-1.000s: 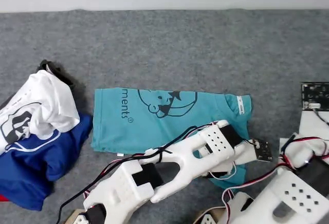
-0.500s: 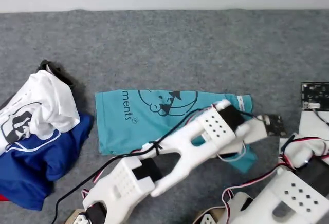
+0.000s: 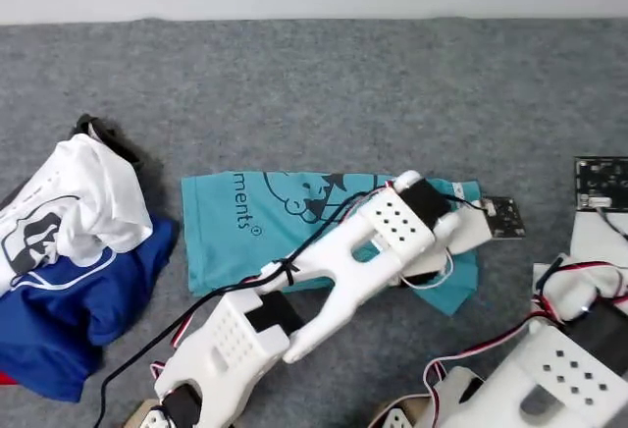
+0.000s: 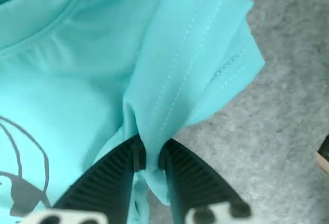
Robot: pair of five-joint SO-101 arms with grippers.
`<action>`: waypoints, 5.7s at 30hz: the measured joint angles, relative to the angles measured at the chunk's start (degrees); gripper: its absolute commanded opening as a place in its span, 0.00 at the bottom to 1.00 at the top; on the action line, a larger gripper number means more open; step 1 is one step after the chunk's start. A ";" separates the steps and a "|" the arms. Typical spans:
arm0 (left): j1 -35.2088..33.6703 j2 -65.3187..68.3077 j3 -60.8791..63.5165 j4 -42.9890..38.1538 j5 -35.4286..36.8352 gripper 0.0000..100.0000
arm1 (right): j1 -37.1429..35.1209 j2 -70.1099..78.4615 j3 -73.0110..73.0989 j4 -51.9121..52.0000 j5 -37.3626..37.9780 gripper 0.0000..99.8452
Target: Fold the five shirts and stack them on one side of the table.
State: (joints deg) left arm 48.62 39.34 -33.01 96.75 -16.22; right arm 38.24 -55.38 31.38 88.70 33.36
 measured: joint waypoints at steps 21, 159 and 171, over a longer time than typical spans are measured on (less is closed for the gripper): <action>-9.49 0.00 0.00 -5.80 0.26 0.08 | 0.00 0.00 0.00 0.00 0.00 0.01; -64.79 -77.63 44.31 2.81 5.89 0.01 | -62.86 66.73 -10.90 -20.84 -14.95 0.01; -67.87 -77.63 44.31 2.81 5.89 0.01 | -64.53 66.90 -34.46 -1.41 -14.95 0.01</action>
State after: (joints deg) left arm -19.25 -38.29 11.30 99.56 -10.33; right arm -26.29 11.52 -3.08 87.30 18.42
